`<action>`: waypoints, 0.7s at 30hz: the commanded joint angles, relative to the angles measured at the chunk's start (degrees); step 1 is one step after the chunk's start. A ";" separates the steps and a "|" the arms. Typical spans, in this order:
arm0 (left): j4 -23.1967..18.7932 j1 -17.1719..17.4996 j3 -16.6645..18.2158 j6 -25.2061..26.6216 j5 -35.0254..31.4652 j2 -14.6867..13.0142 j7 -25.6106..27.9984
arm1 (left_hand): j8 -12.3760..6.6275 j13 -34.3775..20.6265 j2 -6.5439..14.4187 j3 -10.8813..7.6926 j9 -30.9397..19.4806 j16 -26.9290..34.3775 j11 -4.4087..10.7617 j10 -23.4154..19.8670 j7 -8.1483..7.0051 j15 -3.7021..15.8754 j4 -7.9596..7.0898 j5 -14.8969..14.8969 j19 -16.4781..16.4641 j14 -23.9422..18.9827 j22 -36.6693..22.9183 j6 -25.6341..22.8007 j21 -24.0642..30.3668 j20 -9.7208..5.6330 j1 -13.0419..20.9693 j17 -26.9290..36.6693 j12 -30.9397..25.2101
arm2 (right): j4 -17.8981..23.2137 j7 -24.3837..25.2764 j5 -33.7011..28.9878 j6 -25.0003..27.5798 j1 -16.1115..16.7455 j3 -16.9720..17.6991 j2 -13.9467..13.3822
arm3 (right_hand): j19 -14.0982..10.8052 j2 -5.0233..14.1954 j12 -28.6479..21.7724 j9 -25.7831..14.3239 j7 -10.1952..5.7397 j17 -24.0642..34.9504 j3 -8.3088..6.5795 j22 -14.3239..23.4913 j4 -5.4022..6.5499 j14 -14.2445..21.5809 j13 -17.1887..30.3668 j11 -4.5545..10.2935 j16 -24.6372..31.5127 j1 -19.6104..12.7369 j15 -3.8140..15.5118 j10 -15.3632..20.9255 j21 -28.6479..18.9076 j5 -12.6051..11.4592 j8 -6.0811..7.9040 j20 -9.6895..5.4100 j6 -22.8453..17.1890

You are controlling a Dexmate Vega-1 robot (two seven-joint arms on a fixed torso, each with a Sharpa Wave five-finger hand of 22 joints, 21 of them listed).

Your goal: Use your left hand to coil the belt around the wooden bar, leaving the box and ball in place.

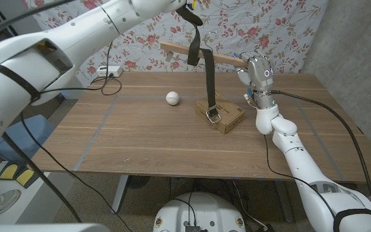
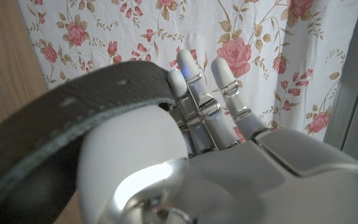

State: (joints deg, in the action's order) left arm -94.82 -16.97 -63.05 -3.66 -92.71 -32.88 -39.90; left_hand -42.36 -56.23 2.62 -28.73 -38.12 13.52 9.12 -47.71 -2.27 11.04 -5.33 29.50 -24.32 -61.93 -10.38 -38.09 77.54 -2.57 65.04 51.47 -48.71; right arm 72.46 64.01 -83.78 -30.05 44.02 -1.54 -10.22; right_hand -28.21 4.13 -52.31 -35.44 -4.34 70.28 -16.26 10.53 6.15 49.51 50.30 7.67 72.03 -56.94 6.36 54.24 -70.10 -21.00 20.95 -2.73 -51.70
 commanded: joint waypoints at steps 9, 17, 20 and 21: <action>-7.03 5.34 3.53 -15.48 -9.00 -7.93 8.88 | -3.72 1.56 1.06 -0.09 0.90 -0.89 2.01 -0.18 -0.41 1.71 -0.67 0.55 -0.52 0.34 -0.03 -0.03 -0.75 -1.80 1.46 -0.42 1.05 | -0.61 -0.01 0.67 -1.71 -0.08 2.21 0.31 | 0.30 3.84 0.30 0.07 -0.60 0.20 0.63 0.14 0.11 0.13 0.14 0.14 -0.31 -3.67 6.09 -0.04 0.03 -0.36 -0.01 -8.89 -0.75; -8.18 6.40 3.47 -20.29 -11.89 -11.97 17.17 | -3.66 1.44 0.80 0.08 1.28 -1.32 2.42 0.27 -1.43 1.70 -1.04 0.74 -0.16 0.56 0.05 0.00 -1.48 -2.17 1.14 -0.65 1.18 | -1.43 -0.01 0.79 -1.51 -0.72 1.88 0.20 | 0.28 3.90 0.29 -0.03 -0.68 0.20 0.88 0.13 0.15 0.18 0.39 0.10 -0.43 -3.83 6.09 -0.08 0.05 -0.46 -0.01 -8.90 -0.63; -8.09 6.70 3.88 -20.45 -13.28 -13.58 22.44 | -3.68 1.58 0.80 0.15 1.39 -1.41 2.52 0.29 -1.41 1.72 -1.08 0.78 0.08 0.58 -0.01 -0.09 -1.61 -2.15 1.13 -0.72 1.28 | -1.81 -0.01 0.92 -1.49 -1.04 1.58 0.11 | 0.26 3.91 0.35 -0.03 -0.77 0.20 0.96 0.14 0.17 0.18 0.30 0.04 -0.47 -3.85 6.08 0.01 0.05 -0.48 0.01 -8.90 -0.66; -8.04 6.84 4.07 -20.54 -13.48 -13.95 23.77 | -3.66 1.45 0.81 0.16 1.44 -1.45 2.55 0.32 -1.51 1.73 -1.13 0.81 0.09 0.58 0.01 -0.05 -1.71 -2.22 1.11 -0.75 1.23 | -1.92 -0.01 1.02 -1.58 -1.15 1.50 0.08 | 0.26 3.91 0.30 -0.01 -0.72 0.20 0.99 0.14 0.17 0.18 0.44 0.09 -0.49 -3.87 6.08 -0.04 0.05 -0.49 -0.01 -8.90 -0.66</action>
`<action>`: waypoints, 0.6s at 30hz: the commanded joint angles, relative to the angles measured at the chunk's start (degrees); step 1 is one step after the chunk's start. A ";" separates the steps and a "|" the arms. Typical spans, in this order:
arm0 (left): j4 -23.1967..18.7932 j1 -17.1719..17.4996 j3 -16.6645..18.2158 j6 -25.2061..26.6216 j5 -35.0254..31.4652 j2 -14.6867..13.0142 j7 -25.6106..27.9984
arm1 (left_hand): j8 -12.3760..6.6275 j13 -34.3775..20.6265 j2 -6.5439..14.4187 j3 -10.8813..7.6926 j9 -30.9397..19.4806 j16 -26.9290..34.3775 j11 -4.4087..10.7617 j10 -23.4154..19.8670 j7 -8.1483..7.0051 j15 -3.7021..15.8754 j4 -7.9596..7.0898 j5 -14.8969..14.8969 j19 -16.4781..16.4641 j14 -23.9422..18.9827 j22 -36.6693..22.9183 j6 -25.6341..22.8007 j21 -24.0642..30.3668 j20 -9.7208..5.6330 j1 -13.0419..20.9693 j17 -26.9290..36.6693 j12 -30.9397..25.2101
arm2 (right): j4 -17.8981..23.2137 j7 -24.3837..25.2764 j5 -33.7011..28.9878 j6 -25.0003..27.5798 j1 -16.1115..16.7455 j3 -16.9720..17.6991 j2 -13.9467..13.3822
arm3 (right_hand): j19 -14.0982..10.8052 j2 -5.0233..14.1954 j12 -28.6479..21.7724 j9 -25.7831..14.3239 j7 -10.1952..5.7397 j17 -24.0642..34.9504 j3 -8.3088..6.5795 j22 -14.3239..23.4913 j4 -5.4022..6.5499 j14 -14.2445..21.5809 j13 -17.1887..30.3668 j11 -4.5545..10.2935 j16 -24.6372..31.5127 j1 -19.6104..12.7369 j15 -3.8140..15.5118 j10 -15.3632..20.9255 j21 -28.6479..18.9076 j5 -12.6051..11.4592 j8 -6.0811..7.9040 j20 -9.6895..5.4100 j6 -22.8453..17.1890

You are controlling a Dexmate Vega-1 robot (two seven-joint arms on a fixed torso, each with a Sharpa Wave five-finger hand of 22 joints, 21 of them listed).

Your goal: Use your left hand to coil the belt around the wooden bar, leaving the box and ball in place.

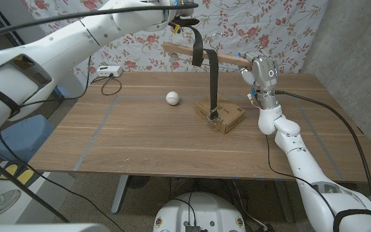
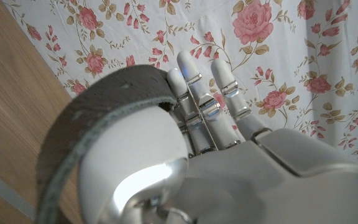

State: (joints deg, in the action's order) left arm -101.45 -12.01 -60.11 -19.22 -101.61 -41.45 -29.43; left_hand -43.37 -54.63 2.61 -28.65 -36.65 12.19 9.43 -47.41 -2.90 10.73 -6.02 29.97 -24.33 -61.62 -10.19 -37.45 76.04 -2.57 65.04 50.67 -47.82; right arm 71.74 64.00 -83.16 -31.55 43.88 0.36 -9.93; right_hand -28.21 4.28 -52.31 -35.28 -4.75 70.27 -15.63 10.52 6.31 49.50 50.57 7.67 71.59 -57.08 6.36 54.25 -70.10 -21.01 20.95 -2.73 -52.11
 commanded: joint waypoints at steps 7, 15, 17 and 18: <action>0.21 3.05 2.11 -2.98 -6.83 -9.31 32.14 | -2.56 -0.41 1.17 0.17 -0.39 -0.46 2.55 0.77 -1.38 2.05 -1.06 0.59 0.05 0.58 -0.11 0.63 -0.90 -2.41 0.70 -0.20 0.54 | -1.71 0.00 0.57 0.58 -1.68 -0.85 -0.24 | 0.26 3.82 0.44 -0.16 -0.24 0.20 0.53 0.14 0.04 0.22 0.06 0.14 -0.13 -3.84 6.08 0.03 0.08 -0.54 -0.02 -8.91 -0.23; 1.34 5.03 3.68 -1.95 -6.49 -10.51 40.16 | -1.79 -1.16 3.58 0.84 -1.17 -1.07 2.74 3.45 -1.67 2.06 -1.94 0.58 2.65 2.33 -0.95 4.54 -0.69 -2.50 -0.03 -0.65 1.10 | -2.92 0.00 1.99 -0.44 -2.95 -1.17 0.38 | 0.24 3.89 0.54 -0.21 -0.23 0.20 0.80 0.13 0.10 0.26 0.12 0.09 -0.26 -4.00 6.08 0.03 0.12 -0.64 0.01 -8.91 -0.27; 1.45 5.65 3.74 -1.28 -6.87 -10.34 41.20 | -1.69 -1.29 3.95 0.85 -1.16 -1.05 2.73 3.61 -1.61 2.10 -1.81 0.53 2.84 2.37 -1.12 4.80 -0.43 -2.50 0.11 -0.67 1.07 | -3.72 0.00 3.19 -1.61 -3.61 -1.22 0.66 | 0.23 3.91 0.61 -0.18 -0.17 0.20 0.83 0.13 0.11 0.28 0.00 0.12 -0.28 -4.03 6.08 0.11 0.12 -0.65 0.00 -8.91 -0.30; 1.61 6.02 3.75 -0.89 -6.92 -10.12 41.61 | -1.64 -1.19 4.11 0.93 -1.13 -1.02 2.75 3.70 -1.54 2.11 -1.71 0.46 2.92 2.41 -1.21 4.94 -0.24 -2.52 0.16 -0.68 1.15 | -3.77 0.00 3.41 -1.59 -3.80 -1.34 0.79 | 0.22 3.91 0.63 -0.24 -0.21 0.20 0.88 0.13 0.11 0.29 -0.02 0.11 -0.30 -4.06 6.08 0.15 0.13 -0.66 0.02 -8.91 -0.26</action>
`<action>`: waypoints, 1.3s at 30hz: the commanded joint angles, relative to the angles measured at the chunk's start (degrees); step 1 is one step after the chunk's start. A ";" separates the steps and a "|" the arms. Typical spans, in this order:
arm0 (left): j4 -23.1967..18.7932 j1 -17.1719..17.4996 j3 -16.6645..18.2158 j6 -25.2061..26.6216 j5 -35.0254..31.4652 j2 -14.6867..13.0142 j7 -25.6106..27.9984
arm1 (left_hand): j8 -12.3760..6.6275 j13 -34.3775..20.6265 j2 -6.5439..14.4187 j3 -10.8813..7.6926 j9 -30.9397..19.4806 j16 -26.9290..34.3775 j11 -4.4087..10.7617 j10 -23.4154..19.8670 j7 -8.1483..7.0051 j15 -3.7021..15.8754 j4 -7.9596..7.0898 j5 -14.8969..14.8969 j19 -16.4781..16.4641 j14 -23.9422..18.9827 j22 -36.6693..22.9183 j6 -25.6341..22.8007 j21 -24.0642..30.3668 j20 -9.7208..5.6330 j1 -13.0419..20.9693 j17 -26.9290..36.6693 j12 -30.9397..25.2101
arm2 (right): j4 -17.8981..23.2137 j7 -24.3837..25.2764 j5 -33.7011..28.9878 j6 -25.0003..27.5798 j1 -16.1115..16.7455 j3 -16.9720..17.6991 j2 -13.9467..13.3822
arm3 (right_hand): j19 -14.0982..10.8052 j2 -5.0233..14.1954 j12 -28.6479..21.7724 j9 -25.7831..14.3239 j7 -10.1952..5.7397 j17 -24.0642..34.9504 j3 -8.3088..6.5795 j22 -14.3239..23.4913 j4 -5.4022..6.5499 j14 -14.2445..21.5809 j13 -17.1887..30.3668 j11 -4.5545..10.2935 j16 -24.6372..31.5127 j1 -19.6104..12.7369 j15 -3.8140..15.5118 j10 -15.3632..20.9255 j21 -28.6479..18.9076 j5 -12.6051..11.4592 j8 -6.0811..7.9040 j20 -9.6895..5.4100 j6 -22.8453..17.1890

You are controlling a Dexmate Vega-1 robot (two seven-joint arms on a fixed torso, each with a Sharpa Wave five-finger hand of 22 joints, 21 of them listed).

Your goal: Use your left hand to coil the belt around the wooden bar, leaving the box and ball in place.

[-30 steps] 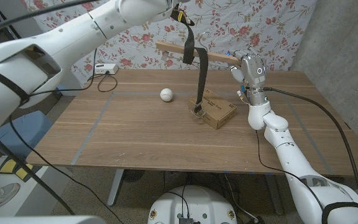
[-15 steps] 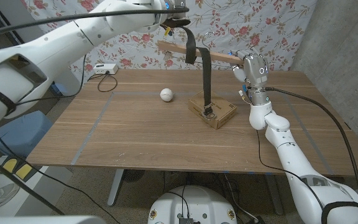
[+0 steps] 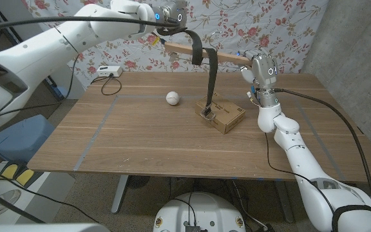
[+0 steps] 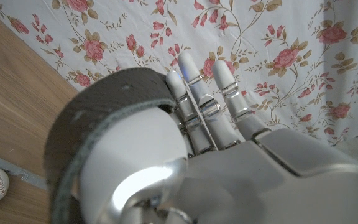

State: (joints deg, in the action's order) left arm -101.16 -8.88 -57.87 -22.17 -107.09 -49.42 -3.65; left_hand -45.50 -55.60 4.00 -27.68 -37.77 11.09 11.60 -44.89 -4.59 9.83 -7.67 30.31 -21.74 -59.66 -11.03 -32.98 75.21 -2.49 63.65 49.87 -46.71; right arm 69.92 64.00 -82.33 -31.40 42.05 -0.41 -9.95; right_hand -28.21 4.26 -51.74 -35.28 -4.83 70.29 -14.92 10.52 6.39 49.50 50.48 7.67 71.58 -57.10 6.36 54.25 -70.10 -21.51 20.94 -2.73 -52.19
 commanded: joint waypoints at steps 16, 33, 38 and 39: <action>6.11 9.36 -0.17 10.61 -1.21 1.03 24.03 | 0.04 -0.19 2.69 0.57 0.52 0.57 0.60 0.46 0.25 3.02 1.13 -0.70 -0.23 -0.03 -0.12 -1.13 1.43 -2.58 2.15 0.07 -0.39 | 3.98 -6.42 28.60 5.75 -4.52 -16.95 -9.21 | -1.14 4.46 -0.12 0.13 1.21 0.24 0.15 0.28 -0.27 0.99 -0.06 -0.48 -0.20 -4.91 6.14 1.18 -0.58 -0.24 0.11 -8.60 -1.20; 7.94 17.69 1.09 19.60 3.56 2.05 28.94 | -0.05 0.02 2.55 1.03 1.10 0.73 0.59 -0.06 -0.06 3.01 1.61 -1.38 -0.35 -0.47 0.25 -1.88 1.39 -2.53 2.28 -0.04 -0.59 | 15.52 -20.27 49.36 18.69 -5.72 -27.32 -17.95 | -3.24 4.65 -0.63 0.28 2.31 0.34 -0.15 0.23 -0.70 2.74 -0.02 -0.35 0.49 -6.00 6.13 2.33 -1.59 0.15 0.12 -8.45 -2.34; 8.08 19.98 1.56 22.34 5.20 2.93 30.90 | -0.03 0.16 2.56 1.12 1.24 0.74 0.59 -0.28 0.13 3.01 1.71 -1.53 -0.51 -0.53 0.28 -1.93 1.44 -2.59 2.32 -0.06 -0.61 | 20.57 -25.91 52.88 25.71 -4.89 -27.52 -18.75 | -4.31 4.77 -0.73 0.24 2.87 0.36 -0.47 0.22 -1.01 3.55 -0.35 -0.76 0.87 -6.60 6.12 2.94 -2.13 0.49 0.00 -8.36 -2.48; 8.11 20.39 1.66 22.78 5.60 3.11 31.28 | -0.02 0.18 2.57 1.16 1.30 0.75 0.58 -0.31 0.16 3.00 1.73 -1.60 -0.54 -0.57 0.30 -1.96 1.42 -2.61 2.32 -0.07 -0.62 | 21.73 -27.19 53.45 27.43 -4.69 -27.53 -18.96 | -4.47 4.77 -0.64 0.28 3.07 0.36 -0.52 0.20 -1.04 3.66 -0.58 -0.77 0.93 -6.67 6.11 3.06 -2.19 0.57 -0.02 -8.35 -2.59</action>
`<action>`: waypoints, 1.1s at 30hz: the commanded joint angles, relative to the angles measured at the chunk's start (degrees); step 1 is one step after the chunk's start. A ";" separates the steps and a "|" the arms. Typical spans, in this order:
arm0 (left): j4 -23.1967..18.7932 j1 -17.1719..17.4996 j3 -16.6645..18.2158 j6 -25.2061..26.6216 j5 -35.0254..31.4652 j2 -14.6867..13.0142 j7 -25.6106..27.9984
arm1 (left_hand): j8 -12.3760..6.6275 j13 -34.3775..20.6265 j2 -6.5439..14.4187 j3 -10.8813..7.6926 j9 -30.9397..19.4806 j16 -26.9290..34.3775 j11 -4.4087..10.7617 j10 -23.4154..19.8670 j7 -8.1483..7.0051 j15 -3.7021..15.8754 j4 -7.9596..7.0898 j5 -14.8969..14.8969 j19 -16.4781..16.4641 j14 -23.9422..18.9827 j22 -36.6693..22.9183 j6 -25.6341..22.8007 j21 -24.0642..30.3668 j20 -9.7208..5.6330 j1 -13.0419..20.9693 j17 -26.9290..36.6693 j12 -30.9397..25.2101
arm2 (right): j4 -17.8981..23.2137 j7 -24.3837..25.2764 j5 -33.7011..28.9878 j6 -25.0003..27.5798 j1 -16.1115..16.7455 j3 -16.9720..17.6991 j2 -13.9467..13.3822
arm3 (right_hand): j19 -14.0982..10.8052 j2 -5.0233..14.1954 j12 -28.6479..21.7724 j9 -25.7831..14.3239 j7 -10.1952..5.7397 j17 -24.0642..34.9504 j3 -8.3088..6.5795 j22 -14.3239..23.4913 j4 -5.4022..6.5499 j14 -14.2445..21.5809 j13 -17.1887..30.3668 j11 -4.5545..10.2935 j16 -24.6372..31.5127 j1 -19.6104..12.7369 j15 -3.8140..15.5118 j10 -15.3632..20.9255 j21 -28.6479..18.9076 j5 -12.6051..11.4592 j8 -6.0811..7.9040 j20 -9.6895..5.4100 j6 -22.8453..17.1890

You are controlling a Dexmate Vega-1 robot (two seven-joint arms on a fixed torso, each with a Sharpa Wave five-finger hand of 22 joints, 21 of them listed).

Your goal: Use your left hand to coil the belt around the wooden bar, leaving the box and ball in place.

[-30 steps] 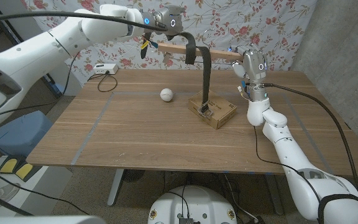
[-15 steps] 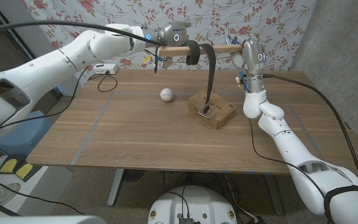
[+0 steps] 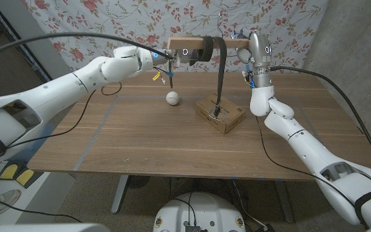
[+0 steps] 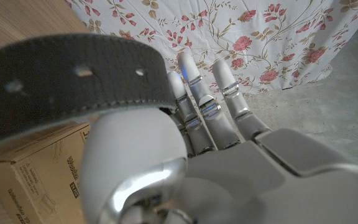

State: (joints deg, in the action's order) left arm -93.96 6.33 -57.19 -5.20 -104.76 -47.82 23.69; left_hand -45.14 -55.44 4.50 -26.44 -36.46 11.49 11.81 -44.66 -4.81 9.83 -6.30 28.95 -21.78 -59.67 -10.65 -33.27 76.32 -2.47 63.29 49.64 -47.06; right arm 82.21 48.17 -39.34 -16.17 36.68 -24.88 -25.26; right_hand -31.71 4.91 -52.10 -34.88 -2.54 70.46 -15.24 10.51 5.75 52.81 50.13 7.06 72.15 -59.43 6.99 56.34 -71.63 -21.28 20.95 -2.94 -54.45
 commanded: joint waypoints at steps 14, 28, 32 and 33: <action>1.00 9.97 1.58 10.30 7.34 3.46 9.44 | -0.44 0.27 2.14 0.12 0.46 0.36 0.32 -1.07 0.25 3.00 0.70 -0.74 -0.78 -0.76 0.00 -2.13 0.31 -2.46 2.84 0.09 -0.39 | 15.93 -14.86 17.59 27.16 1.01 -2.55 -1.73 | -2.44 4.21 -0.27 0.02 1.63 0.19 -0.78 0.07 -0.74 1.26 -0.93 -0.24 0.83 -5.06 5.48 1.63 -1.27 1.06 -0.37 -7.83 -0.73; -1.35 15.96 2.55 15.37 10.40 4.79 14.49 | -0.40 0.38 2.42 0.24 0.91 0.38 0.14 -1.24 0.43 2.97 1.08 -1.26 -0.98 -0.97 -0.07 -2.27 0.47 -2.40 3.09 0.06 -0.45 | 11.35 -10.80 18.72 40.42 -4.64 -4.78 1.55 | -3.14 4.18 -0.53 -0.27 2.22 0.22 -1.37 0.01 -0.93 1.80 -1.19 -0.42 1.27 -5.49 5.42 2.12 -1.73 1.99 -0.64 -7.38 -0.94; -2.93 18.35 2.70 16.27 11.13 4.83 13.51 | -0.44 0.39 2.51 0.23 1.01 0.41 0.11 -1.19 0.57 2.98 1.28 -1.41 -1.12 -1.08 -0.13 -2.40 0.64 -2.20 3.25 0.07 -0.44 | 8.66 -8.95 18.64 42.65 -6.55 -5.87 2.27 | -3.13 4.18 -0.78 -0.27 2.16 0.23 -1.51 0.01 -0.94 1.84 -0.78 -0.43 1.37 -5.55 5.41 1.93 -1.81 2.22 -0.72 -7.26 -1.09; -3.34 19.10 2.86 16.52 11.70 4.94 13.24 | -0.47 0.38 2.56 0.22 1.05 0.42 -0.01 -1.27 0.47 2.98 1.37 -1.47 -1.34 -1.12 -0.16 -2.50 0.79 -2.16 3.33 0.07 -0.49 | 8.07 -8.68 18.89 43.14 -6.97 -5.98 2.48 | -3.17 4.18 -0.70 -0.35 2.20 0.23 -1.54 0.01 -0.94 1.84 -1.00 -0.44 1.39 -5.55 5.41 2.04 -1.85 2.27 -0.70 -7.27 -1.13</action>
State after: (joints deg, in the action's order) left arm -94.58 19.99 -54.91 8.36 -95.57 -43.61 36.02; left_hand -45.31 -54.94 4.50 -25.98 -35.25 11.48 11.67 -45.20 -4.81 9.99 -5.51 27.63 -22.20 -60.14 -10.66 -33.28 76.61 -2.47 63.30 49.62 -47.27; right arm 94.91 36.19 -21.32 19.09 33.94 -28.89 -24.81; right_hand -34.30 4.08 -52.58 -34.93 -0.80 70.45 -16.37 10.39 4.95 53.92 48.97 6.45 72.93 -60.26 7.50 57.75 -72.93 -19.22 20.47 -3.07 -55.37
